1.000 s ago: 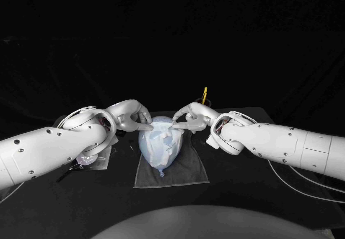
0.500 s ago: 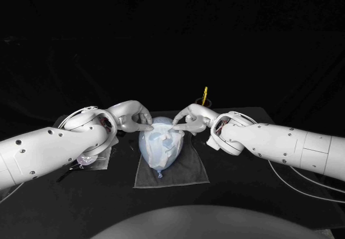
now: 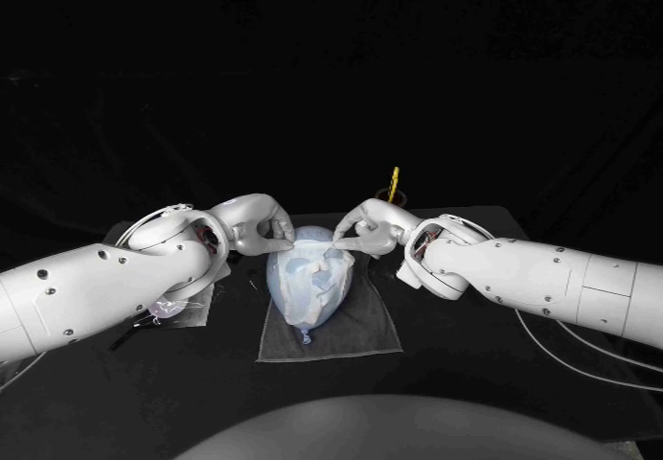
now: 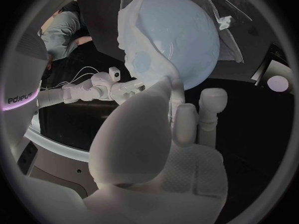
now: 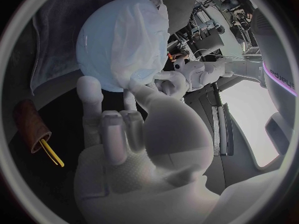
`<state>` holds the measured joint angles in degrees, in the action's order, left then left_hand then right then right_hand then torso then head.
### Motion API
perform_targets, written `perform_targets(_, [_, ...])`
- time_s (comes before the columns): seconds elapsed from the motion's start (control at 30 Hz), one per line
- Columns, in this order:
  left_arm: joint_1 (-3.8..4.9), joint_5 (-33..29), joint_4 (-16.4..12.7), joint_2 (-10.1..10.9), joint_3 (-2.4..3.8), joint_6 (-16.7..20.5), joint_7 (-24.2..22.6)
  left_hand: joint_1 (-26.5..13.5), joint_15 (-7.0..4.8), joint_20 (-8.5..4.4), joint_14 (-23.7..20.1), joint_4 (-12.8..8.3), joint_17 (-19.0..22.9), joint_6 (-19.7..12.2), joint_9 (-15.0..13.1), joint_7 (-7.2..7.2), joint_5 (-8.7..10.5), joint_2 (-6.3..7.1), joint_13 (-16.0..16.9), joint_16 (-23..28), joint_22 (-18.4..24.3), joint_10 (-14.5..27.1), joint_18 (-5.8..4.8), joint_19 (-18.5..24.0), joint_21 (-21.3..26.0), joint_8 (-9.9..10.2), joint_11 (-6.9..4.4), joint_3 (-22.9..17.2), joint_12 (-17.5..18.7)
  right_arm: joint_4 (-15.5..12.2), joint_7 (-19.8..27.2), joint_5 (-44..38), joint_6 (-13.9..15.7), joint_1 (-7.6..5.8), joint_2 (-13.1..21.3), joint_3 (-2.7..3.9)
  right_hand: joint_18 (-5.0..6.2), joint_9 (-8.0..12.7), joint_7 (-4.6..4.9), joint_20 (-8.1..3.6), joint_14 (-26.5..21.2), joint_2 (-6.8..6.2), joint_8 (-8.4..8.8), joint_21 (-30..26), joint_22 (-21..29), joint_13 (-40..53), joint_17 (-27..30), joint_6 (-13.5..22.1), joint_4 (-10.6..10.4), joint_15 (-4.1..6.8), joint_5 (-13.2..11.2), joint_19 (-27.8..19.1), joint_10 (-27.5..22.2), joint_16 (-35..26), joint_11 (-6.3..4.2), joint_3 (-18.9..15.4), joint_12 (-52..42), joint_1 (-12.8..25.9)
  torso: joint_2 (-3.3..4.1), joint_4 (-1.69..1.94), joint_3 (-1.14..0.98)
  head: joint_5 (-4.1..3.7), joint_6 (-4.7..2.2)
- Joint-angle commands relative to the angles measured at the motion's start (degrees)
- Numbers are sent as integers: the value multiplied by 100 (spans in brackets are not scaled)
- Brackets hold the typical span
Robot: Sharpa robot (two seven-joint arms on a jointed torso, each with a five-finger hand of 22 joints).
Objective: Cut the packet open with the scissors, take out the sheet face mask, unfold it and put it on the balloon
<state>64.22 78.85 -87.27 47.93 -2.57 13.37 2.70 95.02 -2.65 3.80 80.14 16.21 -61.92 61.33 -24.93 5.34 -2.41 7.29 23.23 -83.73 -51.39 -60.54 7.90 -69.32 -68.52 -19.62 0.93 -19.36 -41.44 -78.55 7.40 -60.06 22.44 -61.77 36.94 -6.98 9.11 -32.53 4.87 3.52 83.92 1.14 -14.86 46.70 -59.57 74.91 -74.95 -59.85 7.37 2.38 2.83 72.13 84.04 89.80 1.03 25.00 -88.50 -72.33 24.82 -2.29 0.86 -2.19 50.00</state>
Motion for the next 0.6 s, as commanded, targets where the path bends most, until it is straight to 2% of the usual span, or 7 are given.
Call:
perform_targets(0.03, [-6,178,-4,-21,-6,-3,-162,-48,1,-26,60,-23,-74,53,-1,-2,-38,134,3,-39,-56,-80,-53,-41,-47,-42,-20,-266,-1,-42,161,-116,435,7,9,-3,-43,-130,0,-9,608,23,-86,61,-42,1437,-1505,-54,48,44,-4,57,532,20,-38,32,-66,-62,3,-4,0,-10,0])
perform_targets(0.27, [-6,190,-35,-19,-6,284,-399,-347,-30,-50,135,-167,-247,101,-20,-47,-35,464,102,-65,-260,-217,-82,-124,-191,-153,-45,-1136,-74,-171,316,-117,694,18,79,-2,-67,-193,-18,-35,608,21,-193,171,-127,1509,-1505,-70,89,63,-4,123,596,20,-57,122,-150,-31,2,-1,1,-11,0])
perform_targets(0.3, [-6,176,-42,-17,-6,343,-437,-502,-39,-56,158,-241,-282,99,-44,-50,-30,559,150,-68,-320,-222,-92,-153,-236,-195,-40,-1407,-104,-192,329,-116,709,20,91,-2,-71,-207,-22,-40,608,13,-218,193,-144,1509,-1505,-73,100,67,-4,136,596,20,-62,143,-150,-20,3,-2,3,-13,0])
perform_targets(0.5, [-5,-31,-105,22,-3,710,-664,-705,-40,-64,219,-434,-417,100,-97,-61,-43,657,231,-92,-487,-267,-118,-241,-343,-271,-53,-1756,-182,-361,399,-115,791,32,188,-2,-74,-228,-29,-47,608,5,-253,207,-158,1509,-1505,-76,113,74,-4,148,596,20,-68,172,-150,-1,3,0,3,-16,0])
perform_targets(0.53, [-4,-90,-121,35,0,764,-697,-876,-38,-68,240,-573,-444,84,-140,-64,-41,708,281,-94,-523,-260,-123,-254,-372,-319,-52,-1985,-225,-389,408,-113,810,33,205,-2,-74,-228,-29,-47,608,5,-253,207,-158,1509,-1505,-76,113,74,-4,148,596,20,-68,172,-150,-1,3,-1,4,-13,0])
perform_targets(0.6, [-2,-206,-147,56,7,821,-737,-941,-43,-67,262,-624,-506,83,-161,-65,-46,722,300,-106,-569,-274,-131,-277,-399,-342,-54,-2046,-247,-470,439,-96,886,37,257,-2,-79,-236,-32,-50,608,3,-268,229,-175,1509,-1505,-76,117,76,-4,159,596,20,-71,187,-150,8,2,0,3,-13,0])
